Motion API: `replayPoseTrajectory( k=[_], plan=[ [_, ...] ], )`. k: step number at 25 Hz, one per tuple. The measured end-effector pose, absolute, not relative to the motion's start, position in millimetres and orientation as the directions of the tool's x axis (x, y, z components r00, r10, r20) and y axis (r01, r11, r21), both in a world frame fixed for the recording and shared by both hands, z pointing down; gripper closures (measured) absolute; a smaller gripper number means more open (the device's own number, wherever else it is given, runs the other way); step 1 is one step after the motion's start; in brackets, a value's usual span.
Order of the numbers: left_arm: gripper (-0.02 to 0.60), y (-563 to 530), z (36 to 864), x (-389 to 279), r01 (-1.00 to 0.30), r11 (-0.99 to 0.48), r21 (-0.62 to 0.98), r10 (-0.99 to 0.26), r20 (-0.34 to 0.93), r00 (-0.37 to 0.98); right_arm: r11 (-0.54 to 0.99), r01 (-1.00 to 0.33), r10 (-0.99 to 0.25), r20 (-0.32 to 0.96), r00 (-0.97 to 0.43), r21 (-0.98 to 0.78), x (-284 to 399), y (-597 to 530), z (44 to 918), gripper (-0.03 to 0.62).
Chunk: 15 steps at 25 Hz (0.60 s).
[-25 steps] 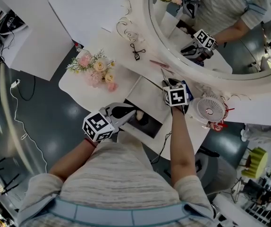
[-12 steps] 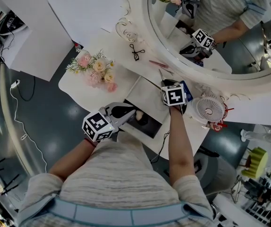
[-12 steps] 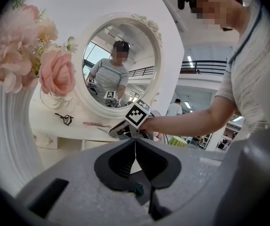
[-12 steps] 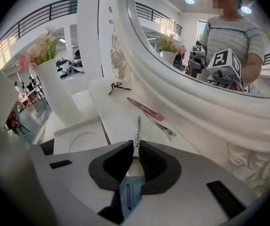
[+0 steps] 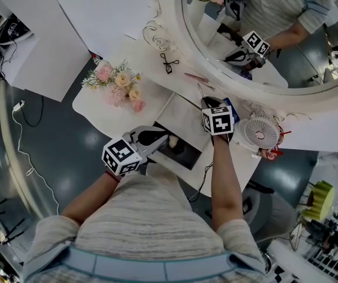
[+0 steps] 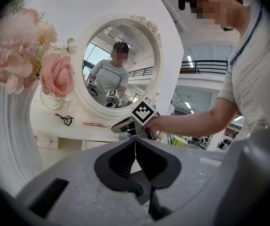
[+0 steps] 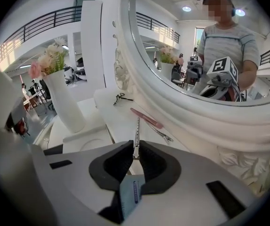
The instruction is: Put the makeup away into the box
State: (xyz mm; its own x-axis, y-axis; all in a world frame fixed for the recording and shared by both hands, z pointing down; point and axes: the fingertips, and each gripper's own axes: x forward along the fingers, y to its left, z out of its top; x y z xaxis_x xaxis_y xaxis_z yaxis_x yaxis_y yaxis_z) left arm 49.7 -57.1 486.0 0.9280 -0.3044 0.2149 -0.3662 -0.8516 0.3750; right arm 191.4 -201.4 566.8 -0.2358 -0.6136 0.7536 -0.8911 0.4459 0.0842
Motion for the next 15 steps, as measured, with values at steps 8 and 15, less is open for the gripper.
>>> replayPoseTrajectory(
  k=[8, 15],
  plan=[
    [0.568, -57, 483, 57, -0.357, -0.854, 0.379, -0.301, 0.200, 0.932, 0.469, -0.882, -0.639, 0.709, -0.298, 0.051, 180, -166, 542, 0.554],
    [0.568, -61, 482, 62, -0.353, -0.857, 0.376, -0.299, 0.195, 0.934, 0.539, -0.842, -0.605, 0.695, -0.389, -0.002, 159, -108, 539, 0.554]
  ],
)
